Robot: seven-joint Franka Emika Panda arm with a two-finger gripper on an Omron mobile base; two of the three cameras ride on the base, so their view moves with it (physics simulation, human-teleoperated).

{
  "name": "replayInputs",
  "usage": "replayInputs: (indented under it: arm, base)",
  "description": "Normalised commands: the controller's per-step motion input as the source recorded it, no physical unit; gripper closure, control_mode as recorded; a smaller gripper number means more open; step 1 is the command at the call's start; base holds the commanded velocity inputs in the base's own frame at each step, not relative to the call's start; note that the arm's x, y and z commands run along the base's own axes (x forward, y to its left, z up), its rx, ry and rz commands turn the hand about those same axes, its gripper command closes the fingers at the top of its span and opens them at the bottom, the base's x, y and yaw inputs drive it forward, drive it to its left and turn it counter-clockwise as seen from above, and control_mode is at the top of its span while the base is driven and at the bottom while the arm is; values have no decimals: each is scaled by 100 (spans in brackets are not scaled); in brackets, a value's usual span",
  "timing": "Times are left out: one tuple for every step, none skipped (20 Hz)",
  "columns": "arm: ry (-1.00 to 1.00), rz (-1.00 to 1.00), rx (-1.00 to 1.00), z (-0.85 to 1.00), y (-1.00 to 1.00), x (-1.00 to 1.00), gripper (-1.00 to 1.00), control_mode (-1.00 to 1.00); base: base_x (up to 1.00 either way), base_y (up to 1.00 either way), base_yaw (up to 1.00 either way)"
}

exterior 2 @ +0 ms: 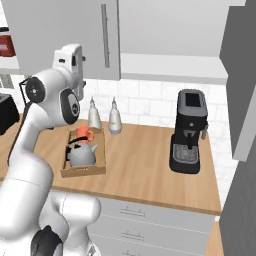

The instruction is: Pick the kettle from the counter and place it on the tray. Then pick the mug from the cabinet and place it on the tray. Then close the cabinet doors.

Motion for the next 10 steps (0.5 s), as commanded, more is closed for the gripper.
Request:
replayInputs:
  arm:
    - [18, -18, 8, 7, 0, -52, -100, -100]
    - [22, -18, 5, 5, 0, -36, -100, -100]
    - [23, -17, 3, 5, 0, -32, -100, -100]
    - [19, -16, 5, 3, -3, -31, -100, -100]
    - [17, -13, 7, 0, -12, -35, -100, -100]
    - [17, -13, 7, 0, -21, -28, -100, -100]
    - [15, -15, 12, 0, -42, -29, -100, -100]
    - [11, -15, 16, 0, -55, -33, -100, -100]
    - [13, -14, 15, 0, -50, -32, -100, -100]
    - [13, -13, 13, 0, -49, -32, -100, -100]
  base:
    - [0, 0, 0]
    - [0, 0, 0]
    - [0, 0, 0]
    - [0, 0, 0]
    - [0, 0, 0]
    - [0, 0, 0]
    - [0, 0, 0]
    - [0, 0, 0]
    - [0, 0, 0]
    - [0, 0, 0]
